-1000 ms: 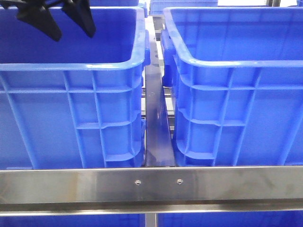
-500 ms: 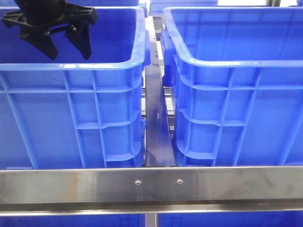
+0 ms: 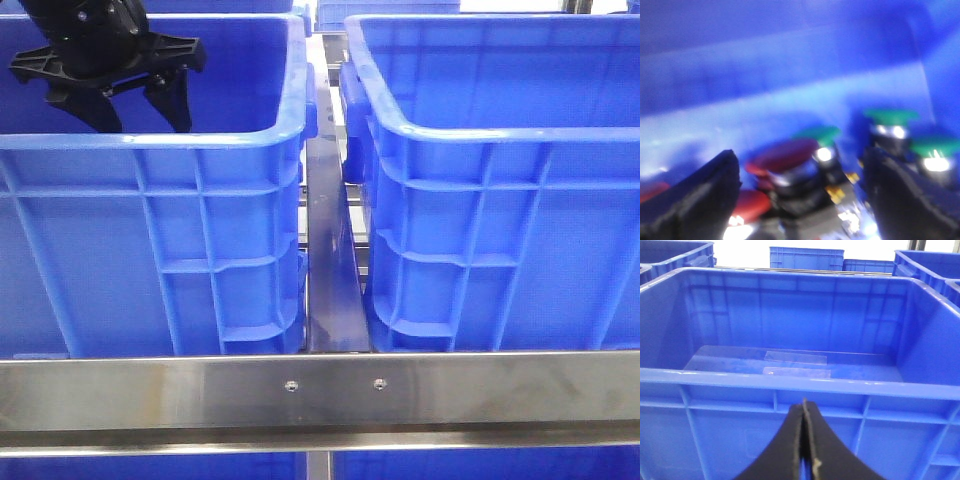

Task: Pick red and yellow buttons and place in box
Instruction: 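Lower the left gripper and close it on a red-capped button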

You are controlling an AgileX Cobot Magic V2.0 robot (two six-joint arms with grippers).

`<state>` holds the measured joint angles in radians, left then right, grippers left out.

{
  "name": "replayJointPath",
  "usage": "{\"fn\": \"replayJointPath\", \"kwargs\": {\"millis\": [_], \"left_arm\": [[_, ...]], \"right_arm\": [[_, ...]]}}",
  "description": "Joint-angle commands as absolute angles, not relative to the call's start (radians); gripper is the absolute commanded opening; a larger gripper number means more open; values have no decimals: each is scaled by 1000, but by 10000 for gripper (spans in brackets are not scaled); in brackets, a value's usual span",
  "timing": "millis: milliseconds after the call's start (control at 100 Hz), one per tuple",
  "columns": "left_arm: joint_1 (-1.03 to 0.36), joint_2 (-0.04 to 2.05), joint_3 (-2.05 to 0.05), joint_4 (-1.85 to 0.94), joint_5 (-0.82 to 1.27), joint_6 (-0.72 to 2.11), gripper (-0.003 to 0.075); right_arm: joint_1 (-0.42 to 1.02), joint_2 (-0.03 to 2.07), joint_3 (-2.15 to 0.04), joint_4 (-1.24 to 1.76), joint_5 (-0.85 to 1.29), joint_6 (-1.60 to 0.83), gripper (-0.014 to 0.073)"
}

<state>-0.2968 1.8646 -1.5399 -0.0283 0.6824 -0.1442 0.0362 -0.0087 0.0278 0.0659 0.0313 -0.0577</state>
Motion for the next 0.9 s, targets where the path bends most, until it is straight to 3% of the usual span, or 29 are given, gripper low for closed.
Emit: {"fn": "replayJointPath", "kwargs": {"millis": [0,760,890], "left_arm": [[-290,1820,-1574,-29,627,-156,472],[-290,1875,-1574,-46,581,-156,472],[-290,1875,-1574,-48,581,-156,421]], "right_arm": [[31,-31,27,66,-54,-65,-68],[31,-31,27,66,-54,-65,-68],[31,-31,27,66,-54,-65,-68]]}}
